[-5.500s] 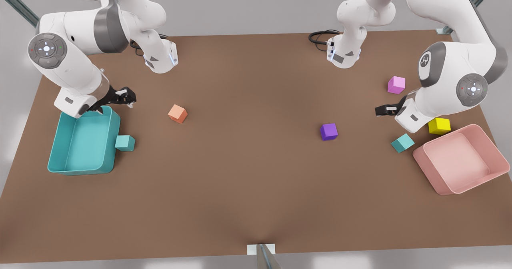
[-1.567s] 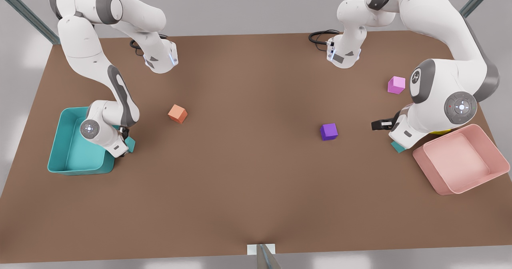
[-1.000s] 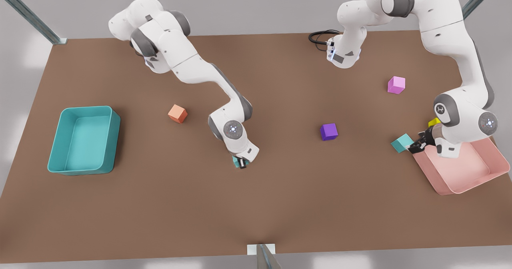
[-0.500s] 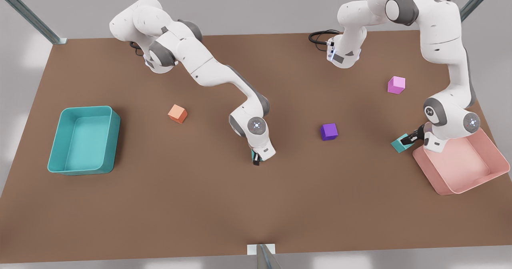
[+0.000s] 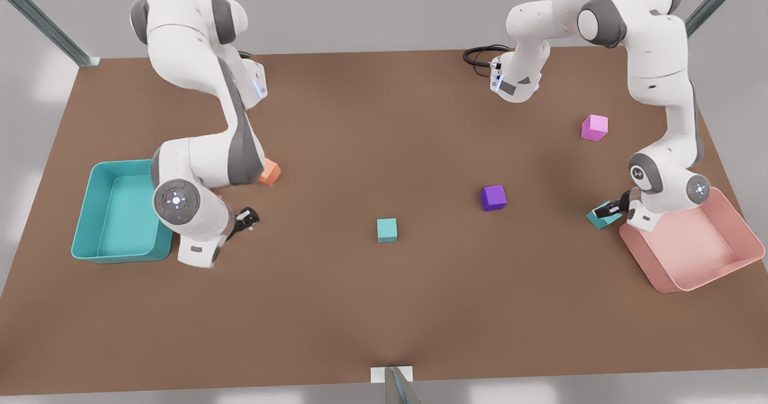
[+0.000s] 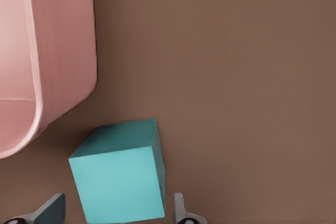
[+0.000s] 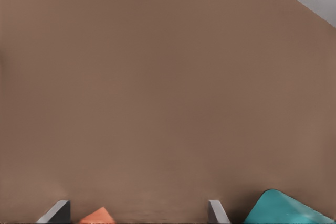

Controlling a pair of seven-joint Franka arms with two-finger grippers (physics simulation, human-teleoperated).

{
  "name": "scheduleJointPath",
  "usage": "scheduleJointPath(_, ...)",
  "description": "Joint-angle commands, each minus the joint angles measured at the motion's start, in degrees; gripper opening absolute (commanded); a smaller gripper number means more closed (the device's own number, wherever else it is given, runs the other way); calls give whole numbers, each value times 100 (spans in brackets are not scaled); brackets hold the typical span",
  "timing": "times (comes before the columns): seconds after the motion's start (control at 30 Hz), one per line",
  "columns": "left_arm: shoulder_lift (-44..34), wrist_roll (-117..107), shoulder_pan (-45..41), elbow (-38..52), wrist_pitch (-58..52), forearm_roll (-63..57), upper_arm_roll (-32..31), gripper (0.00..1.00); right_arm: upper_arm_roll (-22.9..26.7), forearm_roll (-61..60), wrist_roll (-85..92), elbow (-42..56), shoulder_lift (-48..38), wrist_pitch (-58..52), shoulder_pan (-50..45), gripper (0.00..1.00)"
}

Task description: Stack the two blue cubes on top of each other

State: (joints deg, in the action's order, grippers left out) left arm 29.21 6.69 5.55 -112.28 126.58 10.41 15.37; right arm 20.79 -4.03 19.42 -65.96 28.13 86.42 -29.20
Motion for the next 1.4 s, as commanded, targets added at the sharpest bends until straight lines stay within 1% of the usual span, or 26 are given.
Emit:
scheduleJointPath(0.0, 58, 377, 16, 4, 24, 93, 1, 100, 84, 403, -1994, 66, -596, -1478, -25, 100)
scheduleJointPath(0.03, 76, 377, 16, 13, 24, 93, 1, 100, 57, 438, -2029, 4, -1046, -1777, -34, 100)
scheduleJointPath(0.07, 93, 377, 16, 13, 77, 93, 1, 100, 40, 447, -2056, 4, -1257, -1927, 11, 100)
scheduleJointPath(0.1, 102, 377, 16, 13, 138, 93, 1, 100, -39, 517, -2073, -302, -1652, -1927, 63, 100)
scheduleJointPath(0.13, 102, 377, 16, 22, 165, 93, 1, 100, -232, 534, -2091, -777, -2057, -1786, 186, 100)
scheduleJointPath(0.17, 111, 377, 16, 22, 165, 93, 1, 100, -645, 631, -2188, -1217, -2338, -1558, 493, 100)
scheduleJointPath(0.2, 164, 377, 16, 22, 173, 93, 1, 100, -883, 745, -2188, -1709, -2584, -1233, 722, 100)
scheduleJointPath(0.23, 190, 377, 16, 22, 235, 101, 1, 100, -892, 772, -2188, -1868, -2611, -1145, 722, 100)
scheduleJointPath(0.4, 225, 263, 16, 57, 384, 110, 1, 100, -910, 842, -2170, -1859, -2462, -1145, 722, 100)
scheduleJointPath(0.43, 225, 263, 16, 57, 446, 102, 1, 86, -910, 833, -2161, -1859, -2453, -1145, 723, 100)
scheduleJointPath(0.47, 225, 263, -1, 57, 446, 101, 1, 67, -910, 833, -2170, -1850, -2435, -1145, 722, 100)
scheduleJointPath(0.5, 225, 263, -1, 57, 446, 101, 1, 62, -910, 833, -2170, -1850, -2435, -1145, 722, 100)
scheduleJointPath(0.63, 217, 175, -1, 57, 393, 101, -96, 62, -910, 833, -2144, -1850, -2418, -1145, 722, 100)
scheduleJointPath(0.7, 50, 96, -36, 57, 16, 101, -140, 62, -910, 833, -2135, -1850, -2418, -1145, 722, 100)
scheduleJointPath(0.73, -64, 87, -63, 57, -256, 101, -140, 59, -910, 833, -2135, -1841, -2409, -1145, 722, 100)
scheduleJointPath(0.8, -222, 52, -159, 57, -458, 101, -184, 58, -910, 833, -2135, -1841, -2409, -1145, 722, 100)
scheduleJointPath(0.87, -838, -387, -844, 57, -986, 93, -184, 59, -910, 816, -2135, -1841, -2409, -1145, 722, 100)
scheduleJointPath(0.9, -917, -1010, -1468, 74, -1022, 66, -193, 59, -910, 816, -2135, -1841, -2409, -1145, 722, 100)
scheduleJointPath(0.93, -900, -1405, -1802, 416, -1276, 58, -193, 59, -910, 825, -2126, -1833, -2418, -1145, 722, 100)
scheduleJointPath(1.0, -803, -2321, -2646, 848, -1294, 66, -307, 59, -910, 833, -2126, -1841, -2418, -1145, 722, 100)
scheduleJointPath(1.07, -505, -3234, -3367, 1331, -1294, 75, -421, 59, -910, 833, -2126, -1841, -2409, -1145, 722, 100)
scheduleJointPath(1.1, -356, -3699, -3525, 1541, -1285, 75, -578, 59, -910, 833, -2126, -1841, -2409, -1136, 722, 100)
scheduleJointPath(1.13, -48, -4526, -3789, 1946, -1285, 66, -702, 59, -910, 833, -2126, -1841, -2400, -1136, 722, 100)
scheduleJointPath(1.2, 313, -5353, -4062, 2395, -1285, 57, -764, 59, -910, 833, -2126, -1841, -2400, -1136, 722, 100)
scheduleJointPath(1.23, 418, -5441, -4167, 2439, -1285, 49, -764, 59, -910, 825, -2126, -1841, -2400, -1136, 722, 100)
scheduleJointPath(1.37, 1016, -6030, -4273, 3264, -1277, 84, -764, 59, -910, 816, -2126, -1841, -2400, -1136, 722, 100)
